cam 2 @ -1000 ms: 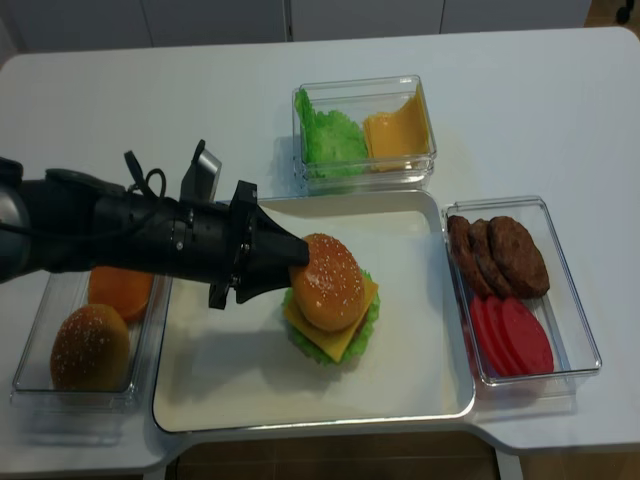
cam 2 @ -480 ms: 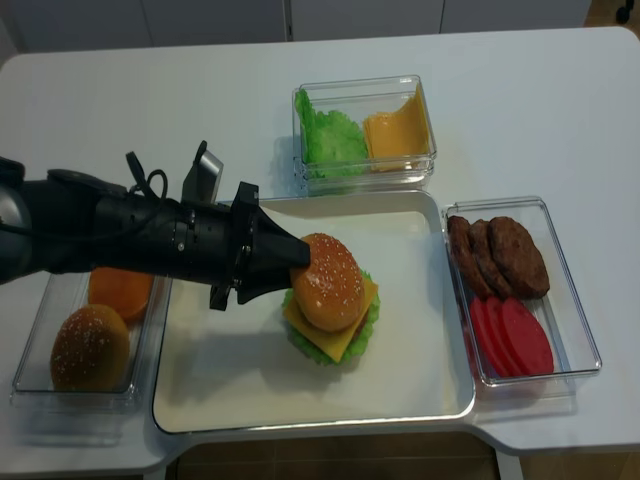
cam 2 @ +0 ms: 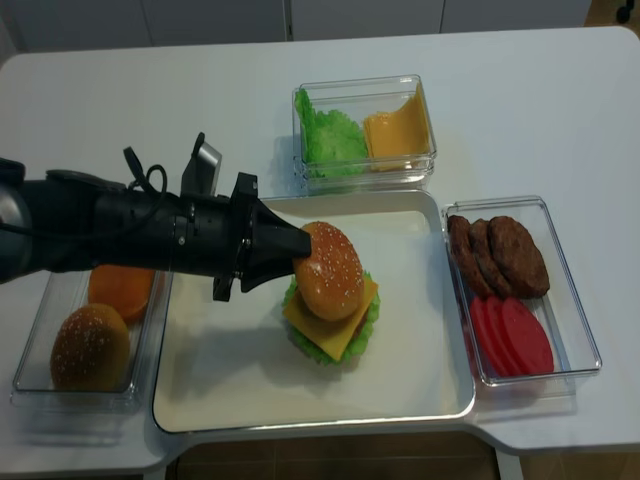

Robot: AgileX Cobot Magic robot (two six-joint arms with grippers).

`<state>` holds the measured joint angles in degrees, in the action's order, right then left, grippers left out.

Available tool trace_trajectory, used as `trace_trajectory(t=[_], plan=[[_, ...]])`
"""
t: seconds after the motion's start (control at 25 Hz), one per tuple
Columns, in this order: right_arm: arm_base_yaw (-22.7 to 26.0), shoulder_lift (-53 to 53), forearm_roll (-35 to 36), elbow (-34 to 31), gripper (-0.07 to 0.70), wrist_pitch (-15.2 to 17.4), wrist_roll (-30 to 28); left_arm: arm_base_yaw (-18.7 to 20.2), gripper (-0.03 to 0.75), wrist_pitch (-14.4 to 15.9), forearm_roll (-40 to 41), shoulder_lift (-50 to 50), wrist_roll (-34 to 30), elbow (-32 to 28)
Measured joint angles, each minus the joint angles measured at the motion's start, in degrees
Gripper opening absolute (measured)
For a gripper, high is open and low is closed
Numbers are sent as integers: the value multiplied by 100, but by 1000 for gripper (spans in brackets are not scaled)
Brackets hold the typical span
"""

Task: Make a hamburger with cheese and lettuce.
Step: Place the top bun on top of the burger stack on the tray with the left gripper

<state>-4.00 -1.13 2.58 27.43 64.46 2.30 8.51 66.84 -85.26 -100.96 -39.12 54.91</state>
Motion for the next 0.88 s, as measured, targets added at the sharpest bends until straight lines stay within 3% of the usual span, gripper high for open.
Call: trace_trajectory(t=[0.88], plan=[[0, 0, 0, 0, 468, 0, 0, 12, 120, 0, -114, 0, -251, 0]])
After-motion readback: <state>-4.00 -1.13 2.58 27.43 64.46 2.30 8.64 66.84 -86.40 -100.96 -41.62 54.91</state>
